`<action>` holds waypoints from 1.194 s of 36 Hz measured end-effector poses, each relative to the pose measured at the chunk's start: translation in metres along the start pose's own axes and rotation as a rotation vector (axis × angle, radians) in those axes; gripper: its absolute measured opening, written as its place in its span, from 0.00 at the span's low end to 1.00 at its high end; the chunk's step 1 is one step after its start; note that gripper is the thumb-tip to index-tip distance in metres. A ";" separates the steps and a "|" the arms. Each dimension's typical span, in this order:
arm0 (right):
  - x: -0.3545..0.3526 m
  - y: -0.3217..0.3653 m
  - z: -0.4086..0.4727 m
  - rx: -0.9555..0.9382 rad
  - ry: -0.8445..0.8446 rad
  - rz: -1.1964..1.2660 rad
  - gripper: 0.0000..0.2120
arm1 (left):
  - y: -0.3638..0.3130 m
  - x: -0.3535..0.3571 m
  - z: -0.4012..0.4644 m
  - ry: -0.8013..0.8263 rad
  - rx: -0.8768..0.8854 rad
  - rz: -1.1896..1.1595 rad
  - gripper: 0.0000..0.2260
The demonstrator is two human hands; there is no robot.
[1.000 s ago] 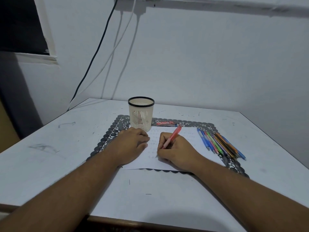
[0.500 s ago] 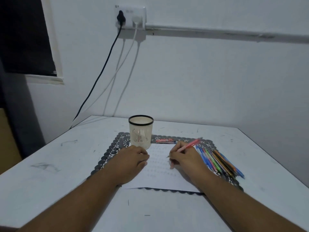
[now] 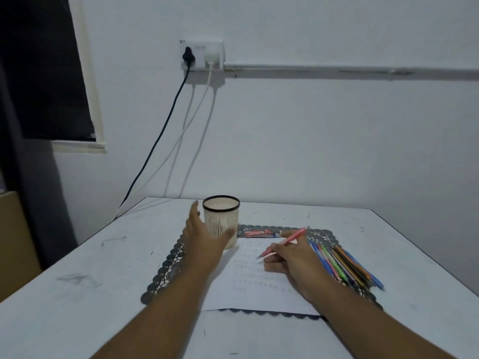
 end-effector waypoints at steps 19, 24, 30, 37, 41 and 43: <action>-0.002 0.001 0.013 -0.098 -0.142 0.063 0.12 | 0.025 -0.005 0.010 0.120 -0.010 -0.007 0.41; 0.009 0.052 0.016 -0.400 -0.190 -0.154 0.24 | 0.027 -0.004 0.010 0.119 0.006 -0.014 0.39; 0.045 0.116 0.028 -0.687 -0.190 -0.279 0.18 | 0.028 -0.004 0.011 0.108 0.000 -0.052 0.37; 0.091 0.114 0.060 -0.768 -0.180 -0.656 0.09 | 0.029 -0.003 0.010 0.131 0.012 -0.134 0.36; 0.101 0.092 0.073 -0.797 -0.211 -1.085 0.09 | 0.030 -0.002 0.011 0.139 0.030 -0.128 0.35; 0.102 0.086 0.080 -0.791 -0.217 -1.181 0.11 | 0.026 -0.003 0.010 0.138 0.058 -0.110 0.35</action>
Point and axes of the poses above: each hand's wrist, its own z-axis towards the middle knuckle, its own x-axis out of the palm, y = z × x, the point moved 2 cm from there along z, towards the middle knuckle, and after that the axes turned 10 degrees about -z, right-handed, at the moved point
